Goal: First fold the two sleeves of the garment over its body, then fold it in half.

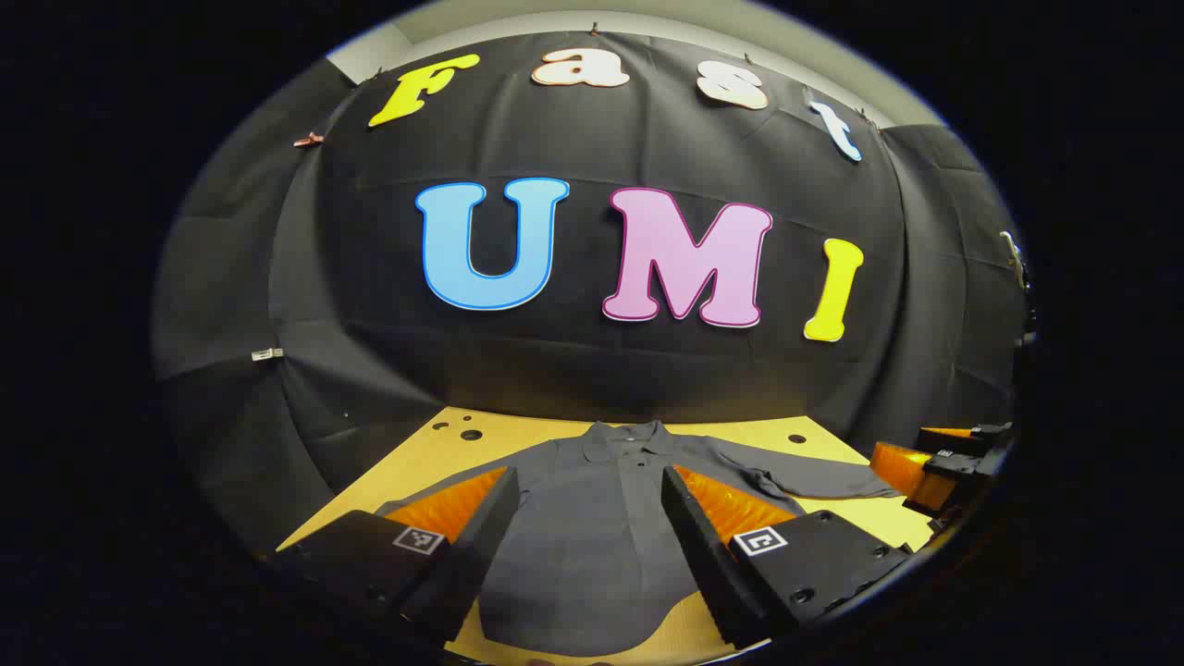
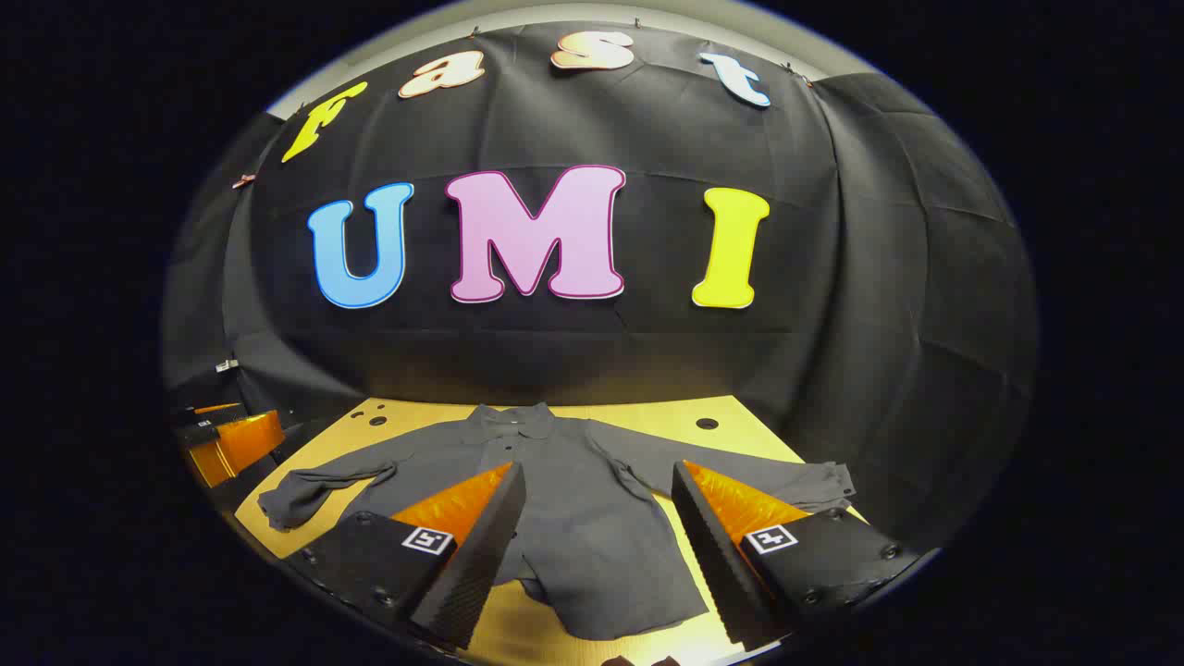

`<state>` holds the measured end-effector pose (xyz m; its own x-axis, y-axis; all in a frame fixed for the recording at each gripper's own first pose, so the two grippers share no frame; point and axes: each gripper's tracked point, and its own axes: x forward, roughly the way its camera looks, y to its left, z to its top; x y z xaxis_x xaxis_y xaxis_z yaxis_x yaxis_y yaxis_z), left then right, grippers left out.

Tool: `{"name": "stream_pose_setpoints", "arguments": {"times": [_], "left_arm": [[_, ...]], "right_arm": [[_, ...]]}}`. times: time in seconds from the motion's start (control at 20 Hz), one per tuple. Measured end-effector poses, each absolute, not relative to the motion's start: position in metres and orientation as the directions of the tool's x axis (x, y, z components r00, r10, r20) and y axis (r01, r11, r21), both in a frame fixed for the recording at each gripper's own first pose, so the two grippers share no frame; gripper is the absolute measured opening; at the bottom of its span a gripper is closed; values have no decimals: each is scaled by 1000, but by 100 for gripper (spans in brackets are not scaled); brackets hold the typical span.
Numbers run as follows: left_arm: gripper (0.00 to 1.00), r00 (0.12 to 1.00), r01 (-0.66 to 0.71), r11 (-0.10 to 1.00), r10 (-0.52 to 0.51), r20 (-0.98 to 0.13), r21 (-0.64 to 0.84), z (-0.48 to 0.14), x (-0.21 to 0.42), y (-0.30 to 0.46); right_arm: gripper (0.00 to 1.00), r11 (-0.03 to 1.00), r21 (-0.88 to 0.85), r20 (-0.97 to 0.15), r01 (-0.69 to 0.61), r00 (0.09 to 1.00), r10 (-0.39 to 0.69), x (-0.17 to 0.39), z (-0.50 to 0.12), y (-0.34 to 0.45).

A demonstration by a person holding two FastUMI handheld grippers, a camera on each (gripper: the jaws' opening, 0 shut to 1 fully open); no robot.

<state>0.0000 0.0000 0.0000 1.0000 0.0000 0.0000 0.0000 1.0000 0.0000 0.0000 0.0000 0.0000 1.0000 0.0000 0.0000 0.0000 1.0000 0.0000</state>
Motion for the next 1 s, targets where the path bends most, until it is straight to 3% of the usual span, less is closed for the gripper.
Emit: {"name": "stream_pose_setpoints", "arguments": {"times": [0.4, 1.0], "left_arm": [[98, 1000, -25, 1000, 25, -2, -3, -1, 14, 5], [98, 999, -42, 999, 42, -28, -6, -8, 20, 11]], "right_arm": [[98, 999, 11, 22, 36, 999, -36, 19, 12, -11], [97, 988, 76, -53, 132, 990, -129, 42, -4, -48]]}}
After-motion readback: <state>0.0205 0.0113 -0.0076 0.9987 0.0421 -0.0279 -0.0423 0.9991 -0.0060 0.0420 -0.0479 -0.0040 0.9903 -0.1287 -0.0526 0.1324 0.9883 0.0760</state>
